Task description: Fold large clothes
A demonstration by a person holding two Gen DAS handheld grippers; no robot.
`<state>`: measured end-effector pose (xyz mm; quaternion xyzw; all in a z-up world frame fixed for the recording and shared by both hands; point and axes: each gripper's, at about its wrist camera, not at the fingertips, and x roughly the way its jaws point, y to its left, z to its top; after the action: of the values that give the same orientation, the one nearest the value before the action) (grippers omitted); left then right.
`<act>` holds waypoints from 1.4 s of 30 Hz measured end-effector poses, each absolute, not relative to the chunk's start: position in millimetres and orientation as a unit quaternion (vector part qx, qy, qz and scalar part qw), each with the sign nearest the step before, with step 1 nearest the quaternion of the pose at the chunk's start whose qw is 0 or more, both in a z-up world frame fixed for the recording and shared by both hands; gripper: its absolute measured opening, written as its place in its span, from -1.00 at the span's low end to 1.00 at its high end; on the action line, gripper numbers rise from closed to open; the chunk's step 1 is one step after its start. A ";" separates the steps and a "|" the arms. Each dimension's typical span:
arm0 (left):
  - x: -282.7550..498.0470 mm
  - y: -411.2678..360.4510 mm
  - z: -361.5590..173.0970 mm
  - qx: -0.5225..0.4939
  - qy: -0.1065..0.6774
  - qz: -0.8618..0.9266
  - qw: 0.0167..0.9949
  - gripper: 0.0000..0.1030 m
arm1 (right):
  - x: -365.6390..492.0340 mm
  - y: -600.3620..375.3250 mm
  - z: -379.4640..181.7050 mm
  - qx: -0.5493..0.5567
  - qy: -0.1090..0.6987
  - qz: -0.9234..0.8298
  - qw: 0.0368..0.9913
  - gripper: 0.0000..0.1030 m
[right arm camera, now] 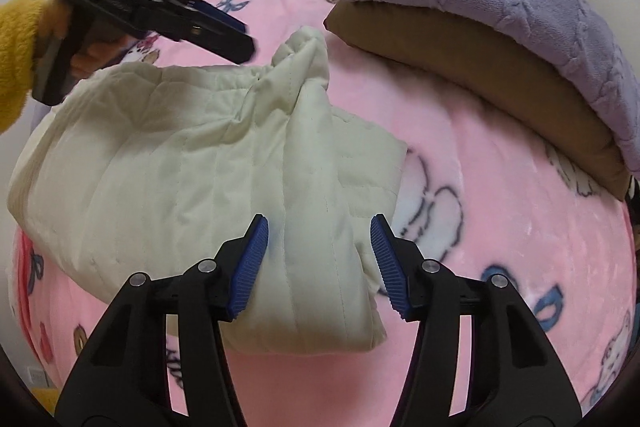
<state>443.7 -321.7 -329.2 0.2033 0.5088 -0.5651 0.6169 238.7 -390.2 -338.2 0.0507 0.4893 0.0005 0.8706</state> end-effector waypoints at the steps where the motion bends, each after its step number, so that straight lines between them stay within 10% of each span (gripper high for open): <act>1: 444.1 -327.0 -334.2 0.198 0.516 -0.572 0.606 0.46 | 239.1 -391.6 -339.7 0.055 0.490 0.003 0.870 0.00; 5: 444.9 -343.4 -356.9 0.217 0.542 -0.569 0.580 0.29 | 238.0 -397.3 -344.7 0.078 0.489 0.014 0.869 0.02; 7: 442.2 -345.1 -361.5 0.218 0.542 -0.578 0.570 -0.11 | 237.4 -400.4 -349.9 0.095 0.492 0.022 0.865 0.01; 13: 433.3 -342.9 -366.4 0.245 0.521 -0.576 0.580 -0.60 | 241.1 -392.0 -351.0 0.079 0.495 0.048 0.864 -0.52; 20: 427.6 -339.5 -314.1 0.179 0.469 -0.621 0.602 -0.62 | 223.9 -398.0 -318.2 0.086 0.465 0.033 0.880 -0.78; 42: 455.4 -332.0 -379.0 0.152 0.616 -0.596 0.492 -0.27 | 217.4 -414.3 -364.1 0.172 0.511 -0.031 0.842 -0.68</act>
<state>455.4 -332.0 -379.0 0.1523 0.6161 -0.5959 0.4920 217.4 -414.3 -364.1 0.1723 0.5106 -0.0313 0.8418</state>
